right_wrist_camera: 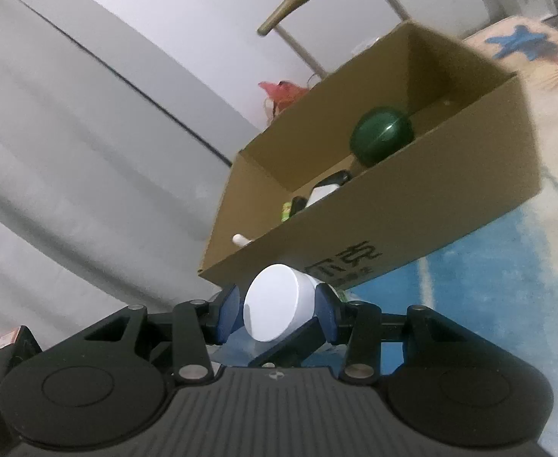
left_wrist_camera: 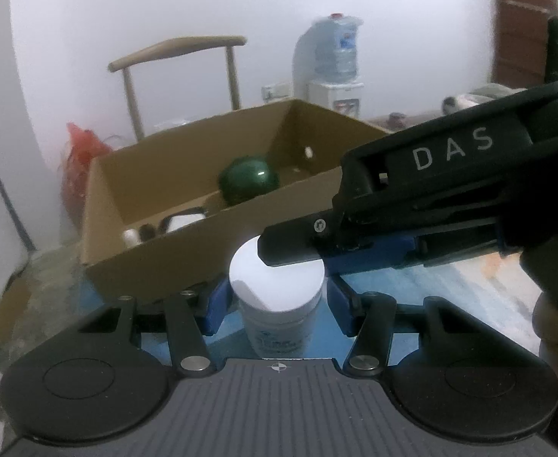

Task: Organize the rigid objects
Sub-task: 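Close the right gripper around the white pill bottle's cap, then lift the pill bottle with the right gripper and carry it over the box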

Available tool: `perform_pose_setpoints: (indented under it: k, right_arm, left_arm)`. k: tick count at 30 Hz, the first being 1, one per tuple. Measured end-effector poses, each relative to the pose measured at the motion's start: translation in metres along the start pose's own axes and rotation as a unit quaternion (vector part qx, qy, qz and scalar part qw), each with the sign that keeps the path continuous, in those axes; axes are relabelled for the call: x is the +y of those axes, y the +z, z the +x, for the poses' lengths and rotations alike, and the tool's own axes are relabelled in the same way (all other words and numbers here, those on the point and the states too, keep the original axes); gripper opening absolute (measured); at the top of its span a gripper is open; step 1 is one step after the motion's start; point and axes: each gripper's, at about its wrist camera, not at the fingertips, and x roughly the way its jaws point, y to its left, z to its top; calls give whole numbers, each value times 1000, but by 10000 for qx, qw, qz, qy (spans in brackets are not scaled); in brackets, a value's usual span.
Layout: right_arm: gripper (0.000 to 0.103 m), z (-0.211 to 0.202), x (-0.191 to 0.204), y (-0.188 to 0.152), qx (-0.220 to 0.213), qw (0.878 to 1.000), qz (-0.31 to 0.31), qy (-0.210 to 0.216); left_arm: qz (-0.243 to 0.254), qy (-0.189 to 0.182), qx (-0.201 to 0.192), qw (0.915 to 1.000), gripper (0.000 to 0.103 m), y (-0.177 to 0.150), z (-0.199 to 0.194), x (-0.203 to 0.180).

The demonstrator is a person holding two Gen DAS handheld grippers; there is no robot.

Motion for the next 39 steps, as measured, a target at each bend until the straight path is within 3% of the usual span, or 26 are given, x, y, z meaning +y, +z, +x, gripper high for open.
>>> perform_pose_setpoints:
  k: [10,39]
  right_arm:
    - [47,-33,-17,-3,-245,9994,107,-197]
    - [47,-28,-26,-2,-136,9996,230,-58]
  left_arm:
    - [230,-413,-75,9989,55,3,4,-25]
    - [499,-414,135,9978,53,-3,26,-30]
